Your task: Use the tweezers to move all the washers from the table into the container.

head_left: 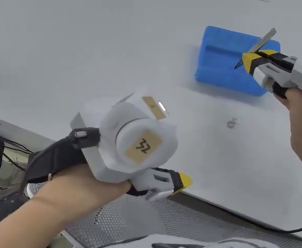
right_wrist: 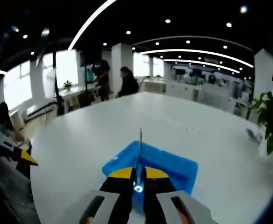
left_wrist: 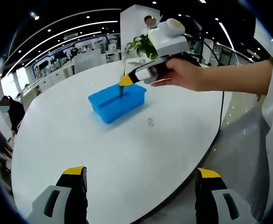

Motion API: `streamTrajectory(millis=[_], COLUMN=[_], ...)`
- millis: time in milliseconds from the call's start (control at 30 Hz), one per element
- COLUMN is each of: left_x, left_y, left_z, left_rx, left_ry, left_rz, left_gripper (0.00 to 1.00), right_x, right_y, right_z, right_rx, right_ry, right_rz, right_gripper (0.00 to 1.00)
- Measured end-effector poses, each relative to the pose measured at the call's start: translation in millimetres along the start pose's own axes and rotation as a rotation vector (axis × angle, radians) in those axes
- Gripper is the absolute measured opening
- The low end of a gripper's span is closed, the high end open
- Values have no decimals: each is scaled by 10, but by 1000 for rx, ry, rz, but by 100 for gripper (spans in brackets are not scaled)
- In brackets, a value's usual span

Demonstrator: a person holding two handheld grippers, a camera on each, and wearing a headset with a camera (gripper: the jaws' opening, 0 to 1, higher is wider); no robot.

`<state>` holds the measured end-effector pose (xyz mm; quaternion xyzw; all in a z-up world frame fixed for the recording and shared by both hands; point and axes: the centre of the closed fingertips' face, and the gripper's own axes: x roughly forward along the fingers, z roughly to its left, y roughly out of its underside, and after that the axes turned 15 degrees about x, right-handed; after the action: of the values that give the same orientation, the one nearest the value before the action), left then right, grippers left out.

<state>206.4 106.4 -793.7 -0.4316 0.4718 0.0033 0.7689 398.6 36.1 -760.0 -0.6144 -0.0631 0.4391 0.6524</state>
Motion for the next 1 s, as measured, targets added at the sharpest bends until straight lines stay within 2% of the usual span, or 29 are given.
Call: streamTrajectory(millis=[167,333,467,633,833,1000], left_x=[6,11,16,16,11,-2], left_y=[2,-6,-11,-14,-6,-9], left_z=[-3,-17,-28,-31,-33,-30], left_rx=[-1,2,2,5,7,6], left_ry=[-1,2,4,4,4,1], left_rz=[1,0,-1,-1,3,0], left_gripper=[99,99,99,99,99,99], right_x=[-217,-358,-394,-413,-387,-368], right_y=[107,310,545,711,823,855], right_z=[69,65,24,27,10,5], right_rx=[-33,-3,10,18,18,20], right_ry=[-1,0,6,9,12,11], right_rz=[8,40,90,130,155,163], right_gripper=[3,3,3,3,3,3])
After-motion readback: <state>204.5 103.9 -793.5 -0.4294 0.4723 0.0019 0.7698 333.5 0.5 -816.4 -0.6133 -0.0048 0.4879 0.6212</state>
